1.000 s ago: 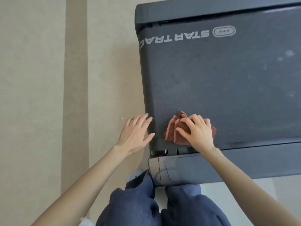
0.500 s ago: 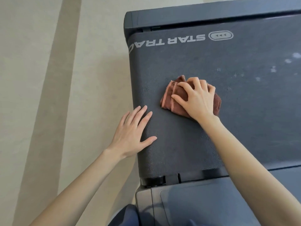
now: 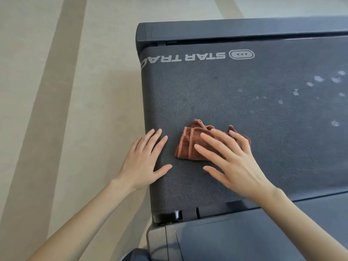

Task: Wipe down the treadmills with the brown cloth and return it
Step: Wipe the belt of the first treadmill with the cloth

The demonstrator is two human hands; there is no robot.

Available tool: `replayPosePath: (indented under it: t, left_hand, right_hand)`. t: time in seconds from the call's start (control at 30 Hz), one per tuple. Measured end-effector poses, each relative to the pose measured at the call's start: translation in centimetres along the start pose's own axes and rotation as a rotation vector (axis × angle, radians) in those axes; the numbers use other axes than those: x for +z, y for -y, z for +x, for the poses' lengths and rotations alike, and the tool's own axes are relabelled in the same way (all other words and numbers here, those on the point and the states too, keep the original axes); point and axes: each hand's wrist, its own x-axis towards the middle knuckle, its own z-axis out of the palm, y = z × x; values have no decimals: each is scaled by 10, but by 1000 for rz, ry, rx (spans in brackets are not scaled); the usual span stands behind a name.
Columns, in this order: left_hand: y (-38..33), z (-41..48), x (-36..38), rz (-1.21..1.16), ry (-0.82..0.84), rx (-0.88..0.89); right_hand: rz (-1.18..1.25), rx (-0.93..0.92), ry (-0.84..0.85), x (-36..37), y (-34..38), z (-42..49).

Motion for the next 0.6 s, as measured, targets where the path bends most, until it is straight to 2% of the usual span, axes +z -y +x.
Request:
replayPosePath:
  t: [0.07,0.17,0.37,0.6]
  left_hand:
    - [1,0,1,4,-8,16]
    - [2,0,4,-4,-13,24]
    - [2,0,4,7,-26,33]
    - [20,1,-1,-8,-16,86]
  right_hand:
    - [14,-93,90,13,-14,10]
    - [40,-58,149,34,-37,33]
    - [36,162,36,48,-52,64]
    - [23,308,-75,39,6,27]
